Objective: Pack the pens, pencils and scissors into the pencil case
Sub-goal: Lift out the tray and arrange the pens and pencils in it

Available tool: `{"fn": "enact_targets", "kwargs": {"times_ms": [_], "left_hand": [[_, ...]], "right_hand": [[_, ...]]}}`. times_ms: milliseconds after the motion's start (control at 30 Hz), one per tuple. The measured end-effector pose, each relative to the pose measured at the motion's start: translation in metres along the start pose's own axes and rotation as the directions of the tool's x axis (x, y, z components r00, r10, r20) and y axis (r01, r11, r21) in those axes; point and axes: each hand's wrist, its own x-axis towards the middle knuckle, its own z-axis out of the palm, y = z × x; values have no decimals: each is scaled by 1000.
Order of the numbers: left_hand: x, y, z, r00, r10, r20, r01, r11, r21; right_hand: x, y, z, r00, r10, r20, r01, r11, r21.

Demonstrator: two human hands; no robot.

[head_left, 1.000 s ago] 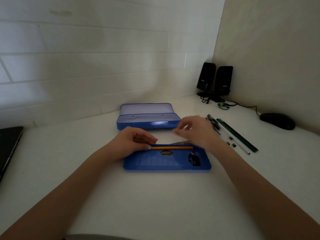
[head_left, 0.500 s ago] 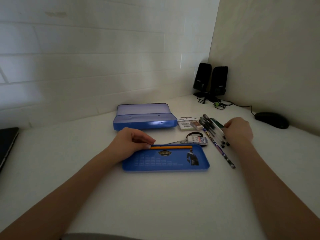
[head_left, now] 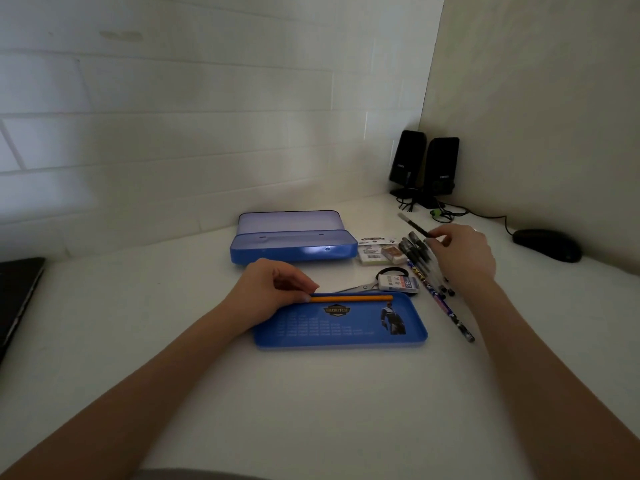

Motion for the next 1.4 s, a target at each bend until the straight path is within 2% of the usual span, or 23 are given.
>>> {"fn": "enact_targets", "kwargs": {"times_ms": [133,267,367,467,633,767,900,1067,1233,1400], "left_hand": [[0,-2,-6,998,-27,62,30,998,-48],[0,-2,-12,993,-37,116,49,994,-102],[-1,-4,-21,983,-58,173,83,987,-136],[-1,-8,-36,966,-115,230,146,982,-123],[-2,-15,-51,961,-159,227,195,970,-147],[0,-16,-50,960,-222,172,259,937,-233],[0,-15,-47,962,-215,170,244,954,-173],[-1,-13,-45,962,-174,212,192,979,-67],[-1,-12,-44,969,-146,197,153,988,-19],[-1,-11,-41,973,-125,193,124,992,16]], "right_hand": [[-6,-15,3,962,-211,175,200,977,78],[-16,-33,-9,887,-337,316,241,921,305],[-26,-46,-22,759,-454,467,266,871,413],[-35,-57,-22,659,-538,526,289,827,483],[-57,-72,-5,510,-595,621,439,801,407],[-69,-77,10,501,-569,652,501,805,317],[-80,-82,18,558,-563,610,540,804,248],[-89,-90,25,585,-605,540,671,735,96],[-89,-86,29,620,-582,526,630,769,108],[-85,-84,30,604,-555,571,540,813,220]]}}
